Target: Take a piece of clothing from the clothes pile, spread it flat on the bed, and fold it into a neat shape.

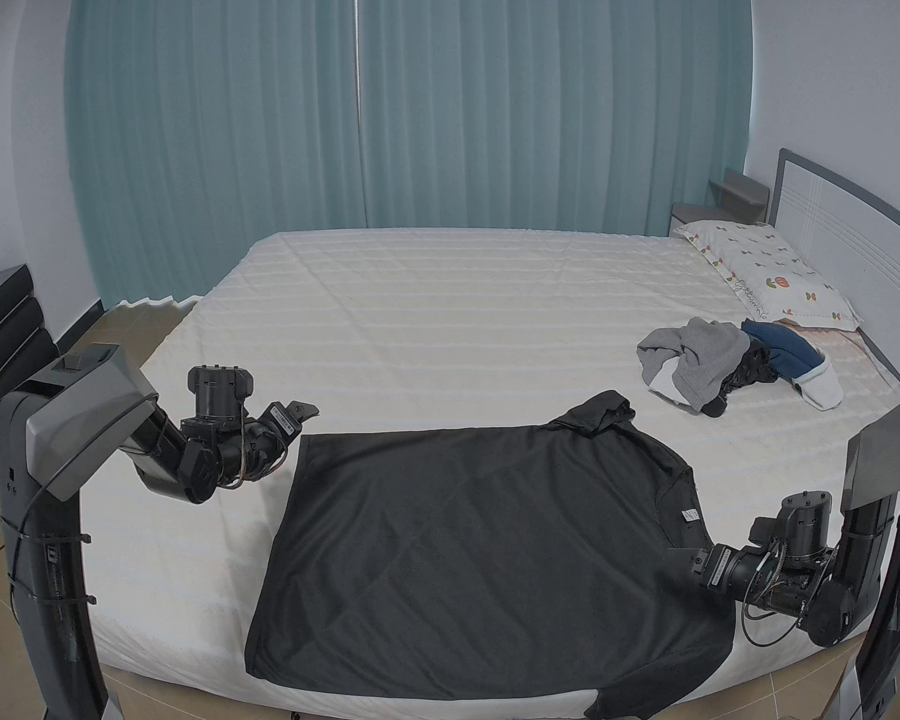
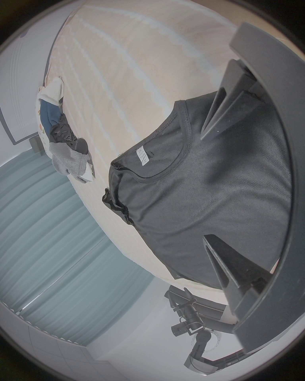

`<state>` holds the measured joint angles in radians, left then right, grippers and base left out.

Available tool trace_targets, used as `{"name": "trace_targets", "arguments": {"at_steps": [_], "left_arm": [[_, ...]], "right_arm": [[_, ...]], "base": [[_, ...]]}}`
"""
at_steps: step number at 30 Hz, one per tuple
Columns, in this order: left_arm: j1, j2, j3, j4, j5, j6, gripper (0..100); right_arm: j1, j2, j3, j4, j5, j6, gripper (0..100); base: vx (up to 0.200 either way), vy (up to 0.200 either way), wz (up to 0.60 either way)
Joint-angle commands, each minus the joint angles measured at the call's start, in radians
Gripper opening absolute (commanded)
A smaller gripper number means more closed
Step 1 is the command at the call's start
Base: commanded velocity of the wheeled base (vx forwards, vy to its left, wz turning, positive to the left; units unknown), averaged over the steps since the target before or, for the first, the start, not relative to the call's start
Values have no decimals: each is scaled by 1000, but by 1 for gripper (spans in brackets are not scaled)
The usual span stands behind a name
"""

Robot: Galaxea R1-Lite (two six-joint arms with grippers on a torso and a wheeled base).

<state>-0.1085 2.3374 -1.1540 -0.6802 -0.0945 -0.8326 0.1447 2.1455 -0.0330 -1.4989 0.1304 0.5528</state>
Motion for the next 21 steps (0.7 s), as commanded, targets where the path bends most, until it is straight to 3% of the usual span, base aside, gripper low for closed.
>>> {"name": "trace_targets", "arguments": {"at_steps": [1,21], "left_arm": [[-17,105,-125,27,45,0,100],[-34,214,-225,28,130,59,100]], "right_arm": [[1,5,-4,-3,0,10,100],[24,4,-1,-3,0,10,100]], "base": [[0,0,0],[0,0,0]]}}
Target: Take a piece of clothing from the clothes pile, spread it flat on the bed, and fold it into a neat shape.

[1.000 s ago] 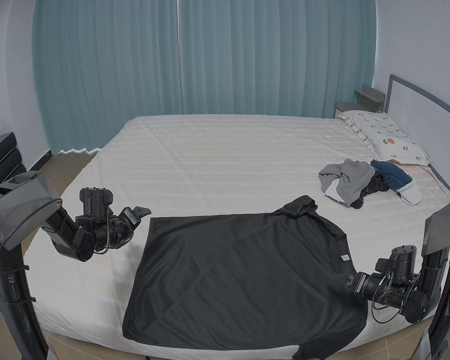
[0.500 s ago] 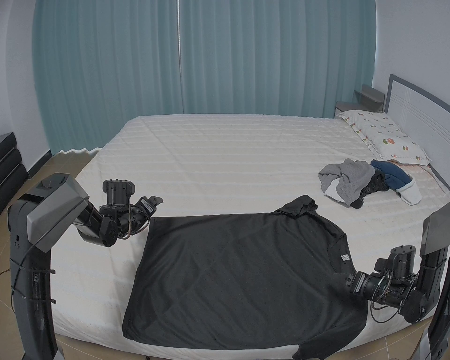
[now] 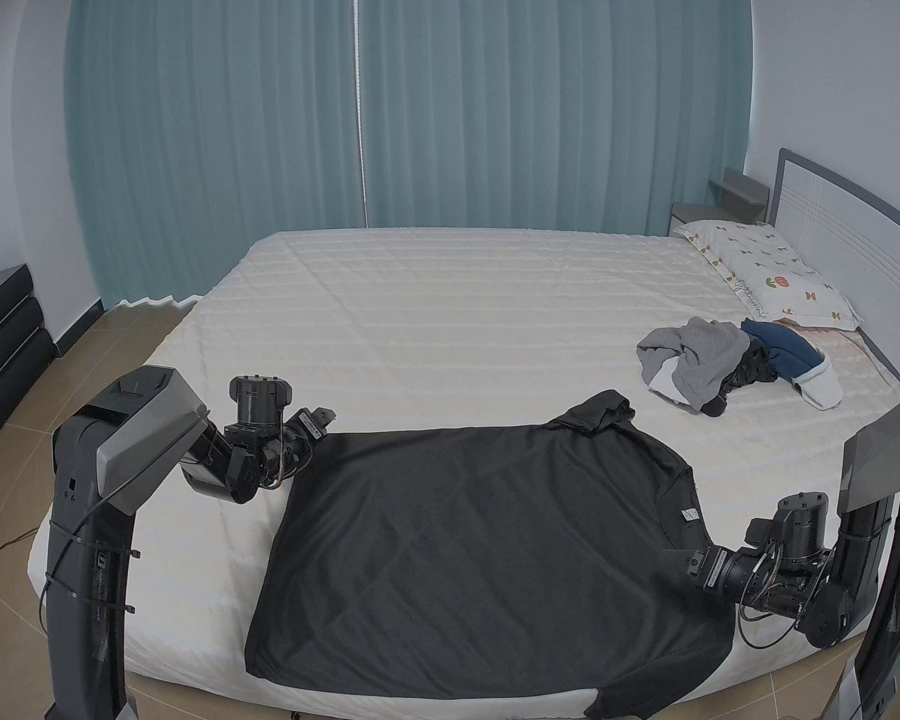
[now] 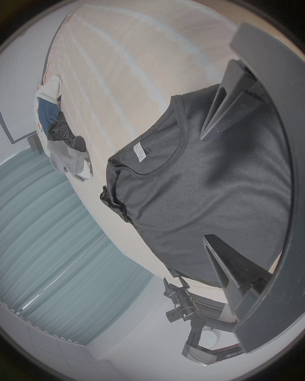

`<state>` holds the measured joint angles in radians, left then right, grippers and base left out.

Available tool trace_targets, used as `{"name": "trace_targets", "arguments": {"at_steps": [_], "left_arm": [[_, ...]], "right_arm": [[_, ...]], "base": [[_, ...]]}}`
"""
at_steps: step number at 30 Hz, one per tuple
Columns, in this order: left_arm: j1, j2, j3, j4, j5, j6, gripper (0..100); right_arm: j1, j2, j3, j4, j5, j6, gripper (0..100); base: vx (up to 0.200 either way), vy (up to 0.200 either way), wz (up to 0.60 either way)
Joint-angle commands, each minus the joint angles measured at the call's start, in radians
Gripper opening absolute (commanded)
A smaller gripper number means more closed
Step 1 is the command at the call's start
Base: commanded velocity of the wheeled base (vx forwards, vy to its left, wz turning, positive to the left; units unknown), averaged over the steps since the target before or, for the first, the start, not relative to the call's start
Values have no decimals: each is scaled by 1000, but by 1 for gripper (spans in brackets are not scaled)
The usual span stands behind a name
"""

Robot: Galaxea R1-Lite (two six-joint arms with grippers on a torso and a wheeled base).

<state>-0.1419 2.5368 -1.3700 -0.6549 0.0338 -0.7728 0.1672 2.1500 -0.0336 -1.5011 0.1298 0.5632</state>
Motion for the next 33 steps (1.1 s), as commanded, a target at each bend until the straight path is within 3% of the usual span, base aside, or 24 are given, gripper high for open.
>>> {"name": "trace_targets", "arguments": {"at_steps": [1,3,4,33], "left_arm": [[-1,16,-9,3,1,1,100],[-1,19,-11,3,1,1,100],[-1,23,-15,1,1,3,0],[61,94,-152,-12,49,44,0]], "right_arm": [[2,-1,0,-1,1,0,100],[2,1,-2,-1,1,0,100],[2,1,0,-1,1,0,100],[2,10,-3,-18,-1,1,100]], "base": [[0,0,0],[0,0,0],[0,0,0],[0,0,0]]}}
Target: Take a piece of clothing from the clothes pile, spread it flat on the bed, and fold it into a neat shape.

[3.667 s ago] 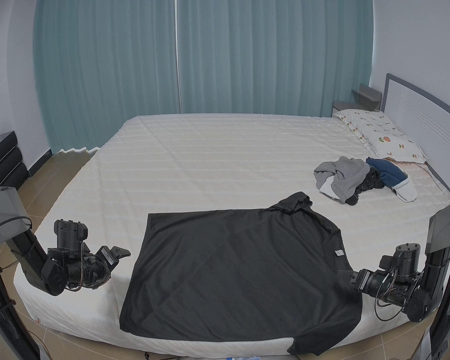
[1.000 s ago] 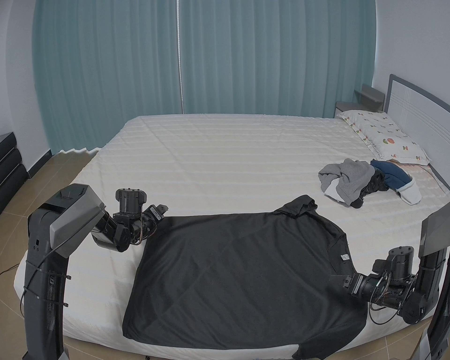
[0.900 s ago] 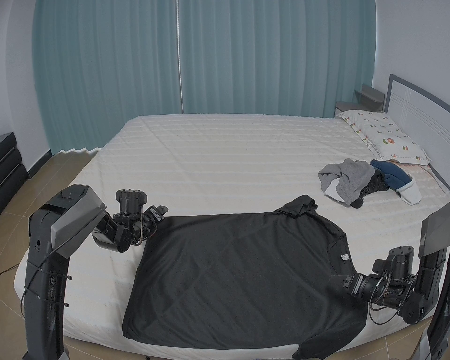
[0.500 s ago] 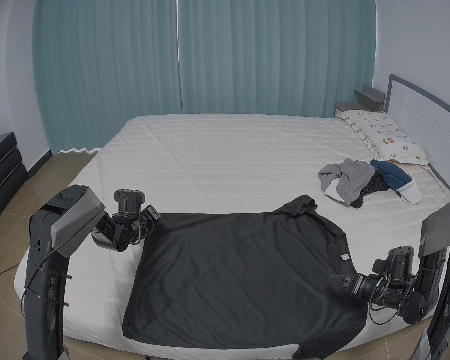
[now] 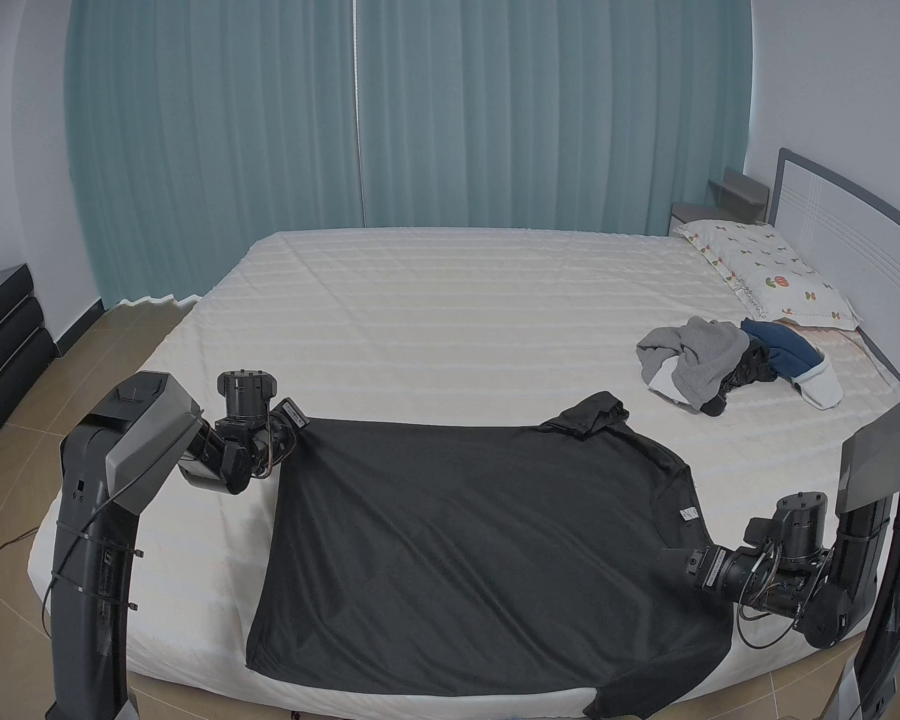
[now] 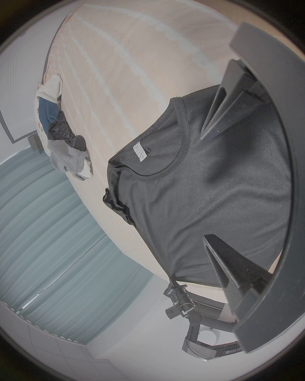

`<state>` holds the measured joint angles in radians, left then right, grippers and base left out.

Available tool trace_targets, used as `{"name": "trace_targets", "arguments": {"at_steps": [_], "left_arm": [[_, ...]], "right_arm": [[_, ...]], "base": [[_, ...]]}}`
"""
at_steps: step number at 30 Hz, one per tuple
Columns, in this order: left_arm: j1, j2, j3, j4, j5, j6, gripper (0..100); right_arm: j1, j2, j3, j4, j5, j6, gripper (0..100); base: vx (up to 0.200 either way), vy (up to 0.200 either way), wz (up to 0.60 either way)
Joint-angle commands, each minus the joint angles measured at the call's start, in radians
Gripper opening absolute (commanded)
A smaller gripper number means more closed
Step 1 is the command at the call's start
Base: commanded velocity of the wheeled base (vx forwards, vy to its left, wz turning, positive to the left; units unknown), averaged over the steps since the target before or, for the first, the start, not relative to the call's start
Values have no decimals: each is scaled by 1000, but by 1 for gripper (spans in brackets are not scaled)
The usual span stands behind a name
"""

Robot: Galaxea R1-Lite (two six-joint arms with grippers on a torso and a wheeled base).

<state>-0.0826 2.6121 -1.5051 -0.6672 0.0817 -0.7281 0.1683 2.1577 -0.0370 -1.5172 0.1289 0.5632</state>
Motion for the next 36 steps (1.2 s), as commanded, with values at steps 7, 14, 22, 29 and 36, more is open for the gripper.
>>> {"name": "trace_targets", "arguments": {"at_steps": [7,14,22,29,36], "left_arm": [[4,20,-20,-2,3,-2,0],[3,9,2,0,3,-2,100],[18,-76,106,-15,0,-13,100],[50,-133,192,-48,-65,-54,100],[50,-179,284,-48,-229,-154,100]], "right_arm": [[0,1,-3,-20,-5,0,100],[13,1,-44,-41,-14,0,100],[54,1,-262,108,-25,-5,100],[48,16,-590,362,-25,0,100],[71,139,-1023,770,-25,96,100]], "base": [[0,0,0],[0,0,0],[0,0,0],[0,0,0],[0,0,0]]}}
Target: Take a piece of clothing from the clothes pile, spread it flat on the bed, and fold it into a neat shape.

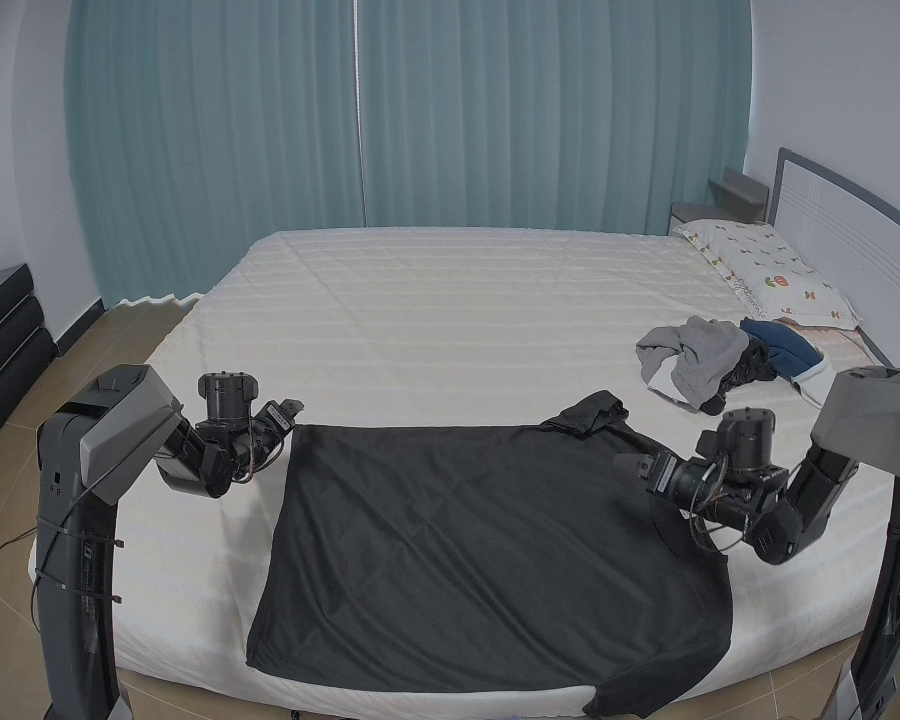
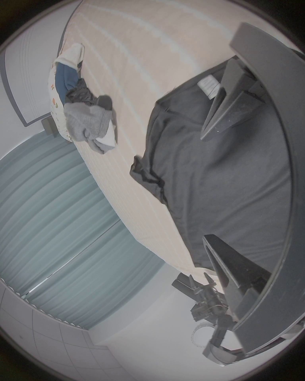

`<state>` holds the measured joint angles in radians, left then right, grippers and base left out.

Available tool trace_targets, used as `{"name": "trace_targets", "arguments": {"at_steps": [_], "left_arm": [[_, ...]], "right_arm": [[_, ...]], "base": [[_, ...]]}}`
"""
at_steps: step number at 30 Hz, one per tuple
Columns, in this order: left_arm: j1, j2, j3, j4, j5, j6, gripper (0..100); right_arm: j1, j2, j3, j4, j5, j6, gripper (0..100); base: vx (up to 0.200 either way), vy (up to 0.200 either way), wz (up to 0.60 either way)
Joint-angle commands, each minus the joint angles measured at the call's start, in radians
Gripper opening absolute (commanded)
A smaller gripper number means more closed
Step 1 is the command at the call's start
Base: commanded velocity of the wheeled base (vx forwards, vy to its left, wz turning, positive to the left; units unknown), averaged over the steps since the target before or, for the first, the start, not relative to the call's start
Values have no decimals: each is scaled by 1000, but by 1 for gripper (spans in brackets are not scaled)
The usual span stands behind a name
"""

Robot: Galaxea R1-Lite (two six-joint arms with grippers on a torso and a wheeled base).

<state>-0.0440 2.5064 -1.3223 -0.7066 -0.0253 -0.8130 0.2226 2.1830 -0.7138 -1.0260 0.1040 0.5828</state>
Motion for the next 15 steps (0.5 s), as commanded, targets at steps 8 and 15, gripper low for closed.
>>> {"name": "trace_targets", "arguments": {"at_steps": [8,15], "left_arm": [[15,-75,134,-8,-154,-124,100],[13,-69,150,-10,-157,-124,100]], "right_arm": [[17,274,-679,604,-1,238,100],[1,382,-906,776,-7,275,100]], "base": [[0,0,0],[0,0,0]]}}
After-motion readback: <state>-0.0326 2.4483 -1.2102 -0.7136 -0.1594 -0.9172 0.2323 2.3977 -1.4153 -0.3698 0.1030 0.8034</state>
